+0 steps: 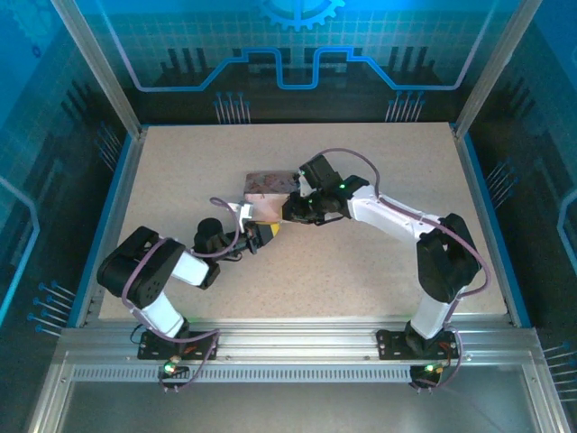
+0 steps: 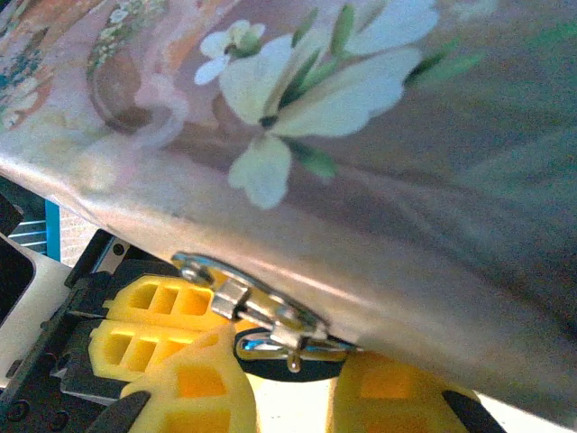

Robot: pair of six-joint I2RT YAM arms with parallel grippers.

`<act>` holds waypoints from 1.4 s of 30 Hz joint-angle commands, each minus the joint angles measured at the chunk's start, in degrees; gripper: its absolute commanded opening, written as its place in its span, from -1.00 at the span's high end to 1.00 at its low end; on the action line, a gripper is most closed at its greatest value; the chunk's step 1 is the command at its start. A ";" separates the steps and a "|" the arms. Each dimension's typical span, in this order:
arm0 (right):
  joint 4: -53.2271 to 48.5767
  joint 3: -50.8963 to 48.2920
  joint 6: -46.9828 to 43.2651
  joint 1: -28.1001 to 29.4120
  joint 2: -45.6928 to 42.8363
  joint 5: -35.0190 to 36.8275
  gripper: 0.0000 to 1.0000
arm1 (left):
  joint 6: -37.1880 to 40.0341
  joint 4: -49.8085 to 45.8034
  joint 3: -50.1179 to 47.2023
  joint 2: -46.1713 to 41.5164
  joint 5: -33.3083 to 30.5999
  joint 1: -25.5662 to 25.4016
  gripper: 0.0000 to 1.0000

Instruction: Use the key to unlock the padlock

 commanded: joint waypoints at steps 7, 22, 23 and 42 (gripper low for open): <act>2.01 0.89 0.14 1.02 -2.56 -7.18 1.00 | 0.68 4.89 1.47 0.31 -3.52 -3.99 1.00; 3.26 -0.46 0.64 0.76 -3.28 -5.45 1.00 | -1.12 4.89 -1.49 -1.41 -4.96 -2.41 1.00; 2.86 -0.51 0.38 0.68 -3.46 -5.26 1.00 | -1.16 4.89 -1.77 -1.59 -4.33 -1.87 1.00; -1.28 0.90 -3.01 0.31 -2.69 -1.28 1.00 | 12.51 -23.32 0.07 -14.38 3.72 0.67 1.00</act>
